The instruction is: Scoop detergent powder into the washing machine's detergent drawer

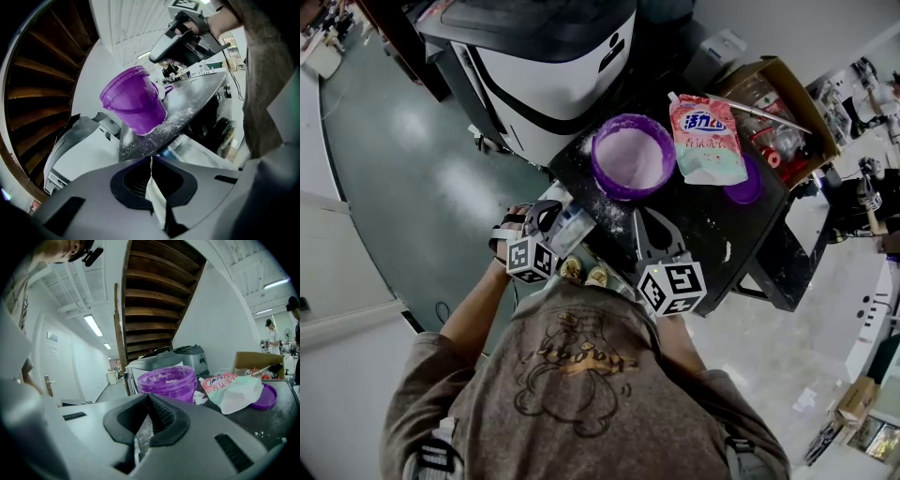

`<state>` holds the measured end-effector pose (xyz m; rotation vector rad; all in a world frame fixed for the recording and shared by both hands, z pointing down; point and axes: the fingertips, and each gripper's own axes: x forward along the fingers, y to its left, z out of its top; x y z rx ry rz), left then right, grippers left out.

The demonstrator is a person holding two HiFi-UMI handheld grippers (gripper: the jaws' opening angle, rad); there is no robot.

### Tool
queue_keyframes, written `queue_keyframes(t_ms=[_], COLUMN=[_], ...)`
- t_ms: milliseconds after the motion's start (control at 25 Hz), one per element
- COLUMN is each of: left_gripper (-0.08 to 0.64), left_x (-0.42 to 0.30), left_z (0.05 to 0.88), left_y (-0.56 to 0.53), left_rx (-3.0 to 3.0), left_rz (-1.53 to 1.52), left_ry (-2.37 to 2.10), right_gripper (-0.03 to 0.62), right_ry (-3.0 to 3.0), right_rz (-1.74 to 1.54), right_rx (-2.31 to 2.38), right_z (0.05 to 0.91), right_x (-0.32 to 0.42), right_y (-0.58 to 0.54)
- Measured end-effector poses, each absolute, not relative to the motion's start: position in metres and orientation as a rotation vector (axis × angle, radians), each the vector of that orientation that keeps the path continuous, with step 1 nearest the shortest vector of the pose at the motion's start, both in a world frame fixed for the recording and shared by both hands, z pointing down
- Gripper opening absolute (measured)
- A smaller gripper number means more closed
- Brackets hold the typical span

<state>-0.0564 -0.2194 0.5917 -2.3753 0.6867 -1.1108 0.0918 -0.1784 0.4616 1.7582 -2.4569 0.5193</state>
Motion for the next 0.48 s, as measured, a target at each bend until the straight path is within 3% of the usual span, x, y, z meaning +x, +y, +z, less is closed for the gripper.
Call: queue_keyframes(t_ms=[480], left_gripper=[0.023], left_x=[-0.049], left_z=[0.588], left_y=[-0.205], left_rx=[-2.14], left_rz=[-1.102], left_ry=[0.52], right_gripper=[0.002], right_ry=[-2.449], right_rz=[0.525], right_rx=[1.761], right_z=[0.463], right_x=[0.093], right_y=[-0.174])
